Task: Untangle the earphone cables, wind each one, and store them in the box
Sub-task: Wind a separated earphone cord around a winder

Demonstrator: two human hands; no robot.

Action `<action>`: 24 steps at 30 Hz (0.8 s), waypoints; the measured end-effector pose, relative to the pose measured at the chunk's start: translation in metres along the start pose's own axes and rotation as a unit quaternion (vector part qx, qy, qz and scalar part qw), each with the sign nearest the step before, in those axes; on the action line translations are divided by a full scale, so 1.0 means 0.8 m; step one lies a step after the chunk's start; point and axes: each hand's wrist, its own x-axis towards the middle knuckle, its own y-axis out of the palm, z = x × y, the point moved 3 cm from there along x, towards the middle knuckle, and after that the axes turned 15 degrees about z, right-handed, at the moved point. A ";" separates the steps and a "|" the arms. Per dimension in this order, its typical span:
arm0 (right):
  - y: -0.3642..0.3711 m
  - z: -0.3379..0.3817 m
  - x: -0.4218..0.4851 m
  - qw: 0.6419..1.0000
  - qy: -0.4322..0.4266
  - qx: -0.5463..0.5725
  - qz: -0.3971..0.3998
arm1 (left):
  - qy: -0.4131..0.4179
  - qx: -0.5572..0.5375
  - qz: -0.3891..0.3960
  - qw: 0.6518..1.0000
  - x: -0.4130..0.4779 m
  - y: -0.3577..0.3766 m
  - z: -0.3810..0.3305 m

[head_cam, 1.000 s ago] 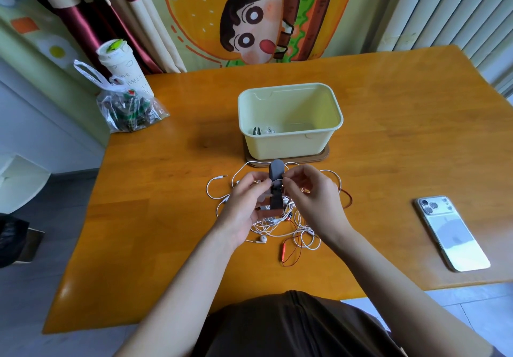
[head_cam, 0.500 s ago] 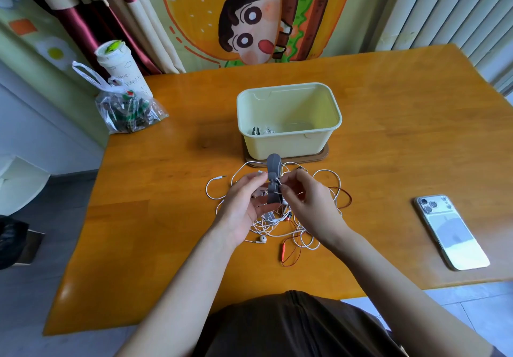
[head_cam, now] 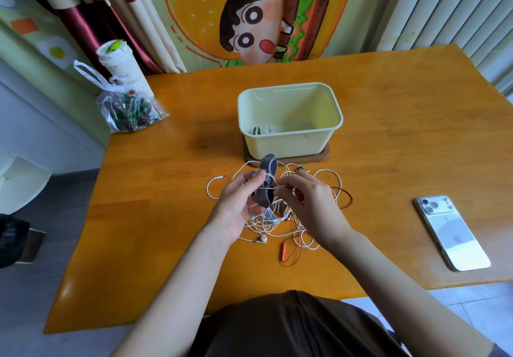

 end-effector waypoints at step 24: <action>-0.005 0.003 -0.006 0.991 0.047 0.099 -0.078 | 0.022 -0.081 0.050 0.995 0.005 0.014 0.011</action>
